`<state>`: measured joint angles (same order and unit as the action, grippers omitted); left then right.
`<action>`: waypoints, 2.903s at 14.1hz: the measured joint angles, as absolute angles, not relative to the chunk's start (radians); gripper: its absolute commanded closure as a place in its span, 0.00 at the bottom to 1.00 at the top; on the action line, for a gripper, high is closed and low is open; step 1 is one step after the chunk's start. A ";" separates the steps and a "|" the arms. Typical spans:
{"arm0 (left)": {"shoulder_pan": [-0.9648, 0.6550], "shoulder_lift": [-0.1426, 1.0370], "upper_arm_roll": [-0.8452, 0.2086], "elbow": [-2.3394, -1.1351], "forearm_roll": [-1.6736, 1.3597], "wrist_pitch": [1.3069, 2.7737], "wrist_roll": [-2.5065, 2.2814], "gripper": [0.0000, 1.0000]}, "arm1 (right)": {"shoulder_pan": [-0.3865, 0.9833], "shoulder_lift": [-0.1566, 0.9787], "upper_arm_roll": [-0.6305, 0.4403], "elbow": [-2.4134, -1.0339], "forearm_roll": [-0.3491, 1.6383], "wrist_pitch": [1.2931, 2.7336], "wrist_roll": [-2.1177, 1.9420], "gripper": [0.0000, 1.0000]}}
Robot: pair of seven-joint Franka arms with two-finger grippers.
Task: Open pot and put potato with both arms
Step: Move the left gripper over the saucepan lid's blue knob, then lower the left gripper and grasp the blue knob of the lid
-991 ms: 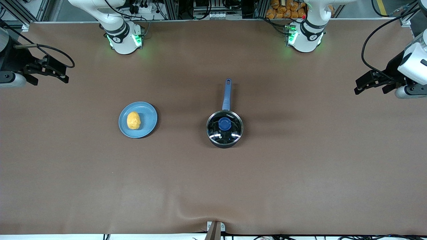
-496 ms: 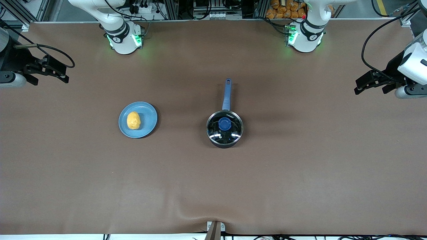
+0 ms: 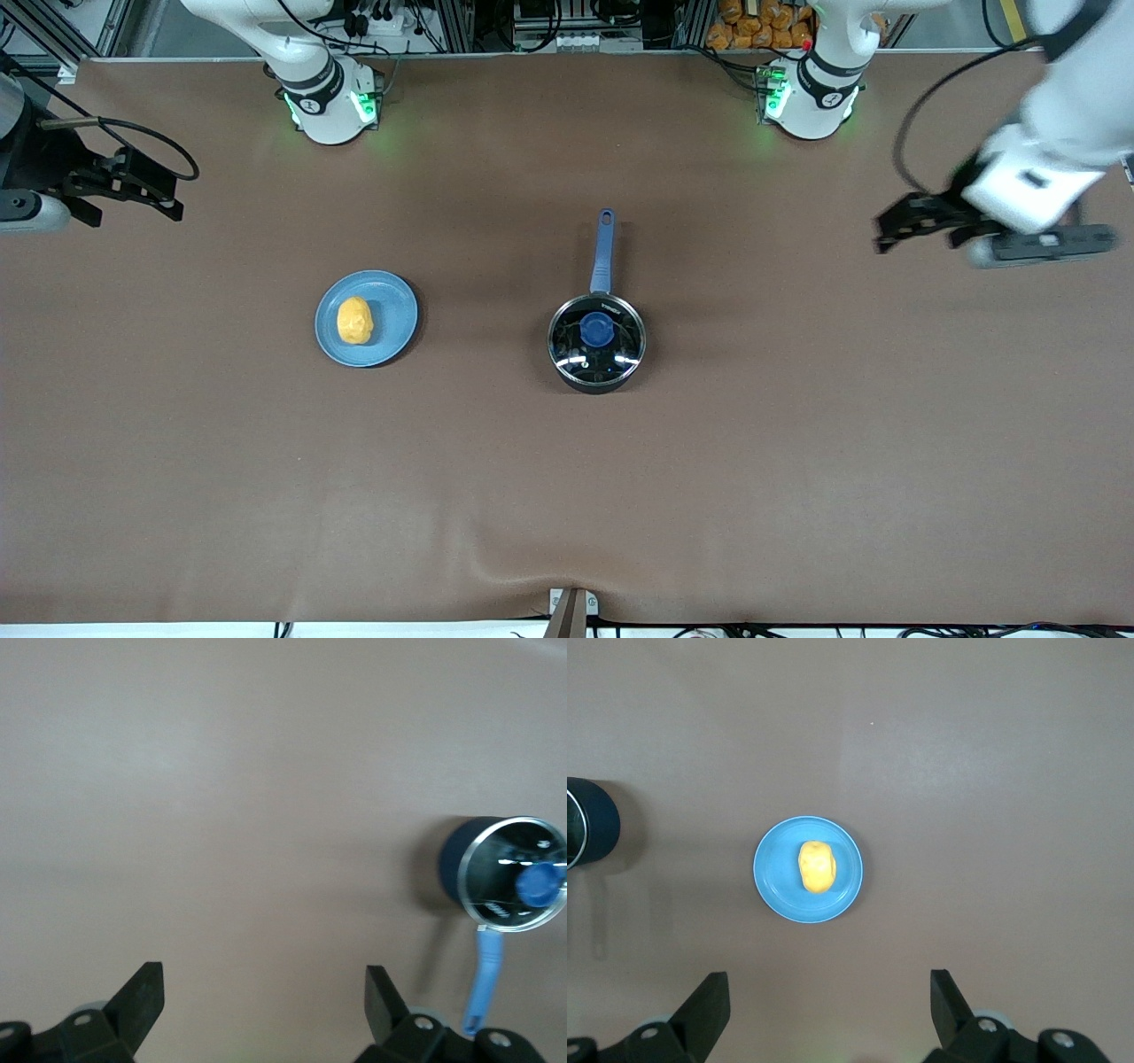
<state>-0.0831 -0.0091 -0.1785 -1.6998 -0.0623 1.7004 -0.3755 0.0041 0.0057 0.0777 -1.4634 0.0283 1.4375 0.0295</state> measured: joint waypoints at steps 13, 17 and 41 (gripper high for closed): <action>-0.444 0.465 -0.243 -1.526 0.038 2.056 -1.027 0.00 | 0.004 0.006 0.078 -1.463 0.029 1.435 0.029 0.00; -0.505 0.561 -0.241 -1.459 0.100 2.072 -1.105 0.00 | 0.004 0.006 0.078 -1.463 0.029 1.435 0.029 0.00; -0.555 0.701 -0.226 -1.435 0.147 2.167 -1.106 0.21 | 0.004 0.007 0.077 -1.463 0.029 1.434 0.029 0.00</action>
<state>-0.5549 0.7014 -0.2260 -1.4352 0.1469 2.1667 -1.1057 0.0042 0.0067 0.0766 -1.4626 0.0289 1.4343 0.0291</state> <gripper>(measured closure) 0.093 0.000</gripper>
